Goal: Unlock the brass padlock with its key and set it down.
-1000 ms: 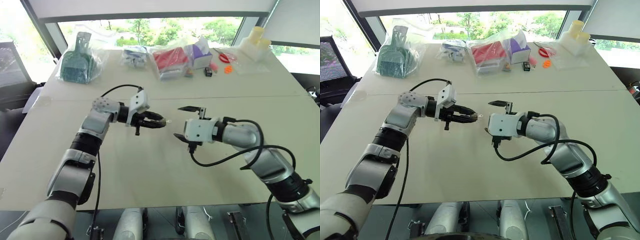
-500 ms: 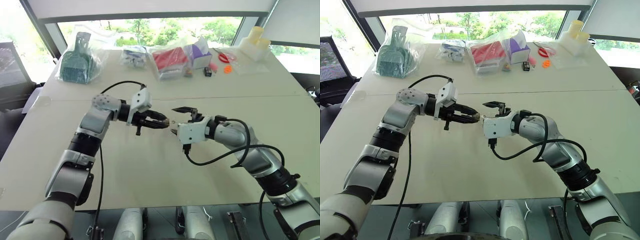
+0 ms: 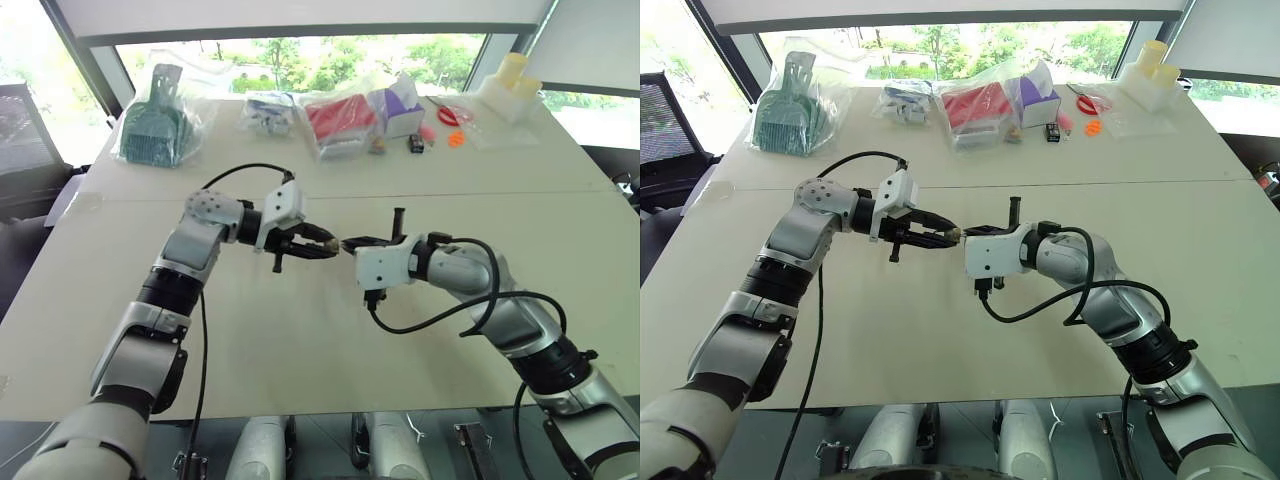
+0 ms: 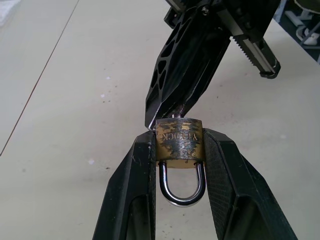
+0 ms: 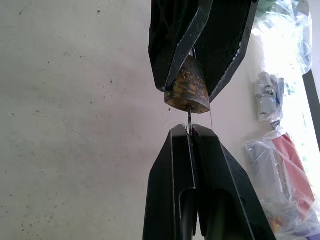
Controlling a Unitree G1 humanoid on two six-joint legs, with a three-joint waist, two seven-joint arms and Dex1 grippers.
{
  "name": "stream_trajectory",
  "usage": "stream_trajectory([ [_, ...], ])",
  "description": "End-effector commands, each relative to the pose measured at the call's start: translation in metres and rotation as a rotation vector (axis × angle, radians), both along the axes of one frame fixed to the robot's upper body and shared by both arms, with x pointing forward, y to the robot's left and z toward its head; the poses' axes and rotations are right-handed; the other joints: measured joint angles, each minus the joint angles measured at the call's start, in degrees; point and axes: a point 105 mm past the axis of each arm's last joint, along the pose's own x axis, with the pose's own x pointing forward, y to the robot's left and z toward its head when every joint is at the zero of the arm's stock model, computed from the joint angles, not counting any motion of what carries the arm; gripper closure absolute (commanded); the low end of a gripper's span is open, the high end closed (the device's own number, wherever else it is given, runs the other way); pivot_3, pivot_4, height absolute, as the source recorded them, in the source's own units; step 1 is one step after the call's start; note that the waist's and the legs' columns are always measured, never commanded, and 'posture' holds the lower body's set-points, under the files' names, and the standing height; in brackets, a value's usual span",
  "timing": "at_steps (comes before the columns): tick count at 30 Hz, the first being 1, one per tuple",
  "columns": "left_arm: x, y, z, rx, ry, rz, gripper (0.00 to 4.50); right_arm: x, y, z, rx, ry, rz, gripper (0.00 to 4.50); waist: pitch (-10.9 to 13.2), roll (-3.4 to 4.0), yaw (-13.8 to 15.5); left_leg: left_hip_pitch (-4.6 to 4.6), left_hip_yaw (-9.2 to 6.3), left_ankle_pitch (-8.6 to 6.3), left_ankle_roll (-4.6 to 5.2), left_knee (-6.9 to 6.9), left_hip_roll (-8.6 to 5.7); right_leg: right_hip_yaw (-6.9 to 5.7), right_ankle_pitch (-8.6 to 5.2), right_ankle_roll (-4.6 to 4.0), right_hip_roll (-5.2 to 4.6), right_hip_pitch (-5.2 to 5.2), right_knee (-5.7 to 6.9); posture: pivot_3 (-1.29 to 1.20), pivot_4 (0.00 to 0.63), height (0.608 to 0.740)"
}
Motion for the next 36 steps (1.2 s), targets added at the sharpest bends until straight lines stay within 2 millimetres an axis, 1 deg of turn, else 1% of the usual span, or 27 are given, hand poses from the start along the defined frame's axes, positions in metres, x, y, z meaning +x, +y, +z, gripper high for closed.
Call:
stream_trajectory([
  [1, 0.0, -0.007, 0.006, 0.003, -0.113, -0.005, 3.76, -0.008, 0.007, 0.013, 0.021, -0.012, 0.036, 4.44, 0.0, 0.0, 0.01, 0.0, 0.0, 0.0, 0.0, 0.0, 0.0, 0.0, 0.0, 0.0, 0.0, 0.0, 0.0, 0.0, 0.15, 0.74],
  [6, 0.0, -0.013, 0.008, 0.008, -0.212, -0.017, 3.76, -0.007, 0.01, 0.011, 0.023, 0.055, 0.041, 4.44, 0.0, 0.0, -0.03, 0.0, 0.0, 0.0, 0.0, 0.0, 0.0, 0.0, 0.0, 0.0, 0.0, 0.0, 0.0, 0.0, 0.15, 0.74],
  [10, -0.002, -0.018, 0.008, 0.032, -0.353, -0.057, 3.76, -0.004, 0.012, 0.011, 0.063, 0.204, 0.028, 4.44, 0.0, 0.0, -0.03, 0.01, 0.0, 0.0, 0.0, 0.0, 0.0, 0.0, 0.0, -0.01, 0.0, 0.0, 0.01, 0.0, 0.15, 0.74],
  [14, -0.002, -0.02, 0.008, 0.04, -0.422, -0.077, 3.76, -0.002, 0.013, 0.013, 0.084, 0.28, 0.016, 4.44, -0.01, 0.01, 0.08, 0.02, 0.01, 0.0, 0.0, 0.0, 0.01, -0.01, 0.01, -0.01, 0.0, 0.01, 0.02, 0.0, 0.15, 0.74],
  [15, -0.001, -0.019, 0.008, 0.039, -0.416, -0.074, 3.76, -0.001, 0.014, 0.015, 0.076, 0.254, 0.021, 4.44, -0.01, 0.01, 0.07, 0.02, 0.02, 0.0, 0.0, 0.0, 0.0, -0.01, 0.01, -0.01, 0.0, 0.01, 0.0, 0.0, 0.15, 0.74],
  [18, 0.001, -0.015, 0.009, 0.021, -0.341, -0.051, 3.76, 0.001, 0.014, 0.021, 0.006, 0.104, 0.063, 4.44, 0.0, 0.01, 0.03, 0.01, 0.05, 0.0, 0.0, 0.0, 0.0, -0.01, 0.01, -0.01, -0.01, 0.01, 0.0, 0.0, 0.15, 0.74],
  [20, 0.003, -0.01, 0.011, -0.007, -0.227, -0.028, 3.76, 0.005, 0.007, 0.018, -0.052, -0.023, 0.075, 4.44, 0.0, 0.01, -0.04, 0.01, 0.08, 0.0, 0.0, 0.0, -0.01, -0.01, 0.0, 0.0, 0.0, 0.01, 0.0, 0.0, 0.15, 0.74],
  [22, 0.002, -0.006, 0.012, -0.013, -0.129, -0.02, 3.76, 0.006, 0.001, 0.016, -0.09, -0.103, 0.092, 4.44, 0.0, 0.01, -0.07, 0.02, 0.16, 0.0, 0.0, -0.01, -0.01, -0.01, 0.0, 0.01, 0.0, 0.0, 0.01, 0.0, 0.15, 0.74],
  [23, 0.0, -0.003, 0.011, -0.003, -0.083, -0.03, 3.76, 0.006, -0.001, 0.017, -0.095, -0.147, 0.106, 4.2, 0.0, 0.01, -0.09, 0.02, 0.18, 0.0, 0.0, -0.01, -0.01, -0.01, -0.01, 0.01, 0.0, 0.0, 0.01, 0.0, 0.15, 0.74],
  [25, -0.003, 0.001, 0.01, 0.009, -0.037, -0.042, 3.76, 0.006, -0.003, 0.018, -0.095, -0.197, 0.127, 3.59, 0.0, 0.01, -0.15, 0.02, 0.21, 0.0, 0.0, -0.01, -0.01, 0.0, -0.01, 0.02, 0.0, 0.0, 0.01, 0.0, 0.15, 0.74],
  [27, -0.005, 0.002, 0.013, 0.003, 0.034, -0.056, 3.76, 0.007, -0.011, 0.024, -0.094, -0.307, 0.138, 2.6, 0.0, 0.01, -0.12, 0.02, 0.22, 0.01, -0.02, -0.01, 0.0, 0.0, -0.01, 0.02, 0.0, 0.0, 0.01, 0.0, 0.15, 0.74],
  [28, -0.005, 0.001, 0.016, -0.009, 0.057, -0.056, 3.76, 0.006, -0.013, 0.025, -0.079, -0.323, 0.149, 2.11, 0.0, 0.01, -0.03, 0.02, 0.22, 0.02, -0.03, -0.01, 0.0, 0.0, -0.01, 0.02, 0.0, 0.0, 0.01, 0.0, 0.15, 0.74],
  [29, -0.005, 0.001, 0.018, -0.02, 0.075, -0.056, 3.76, 0.005, -0.014, 0.026, -0.072, -0.342, 0.164, 1.48, 0.0, 0.01, 0.03, 0.02, 0.21, 0.02, -0.03, -0.01, 0.0, 0.0, -0.01, 0.02, 0.0, 0.0, 0.01, 0.0, 0.15, 0.74],
  [32, -0.005, -0.001, 0.022, -0.038, 0.104, -0.057, 3.76, -0.001, -0.013, 0.028, -0.045, -0.368, 0.215, 0.06, 0.0, 0.01, -0.1, 0.02, 0.21, 0.02, -0.03, 0.0, 0.0, 0.01, -0.01, 0.02, 0.0, 0.02, -0.01, 0.0, 0.15, 0.74],
  [36, -0.004, -0.002, 0.024, -0.041, 0.118, -0.057, 3.76, -0.006, -0.008, 0.026, -0.023, -0.373, 0.269, 0.06, 0.0, 0.01, -0.15, 0.03, 0.2, 0.02, -0.03, -0.01, 0.0, 0.01, -0.01, 0.02, 0.01, 0.01, 0.01, 0.0, 0.15, 0.74],
])
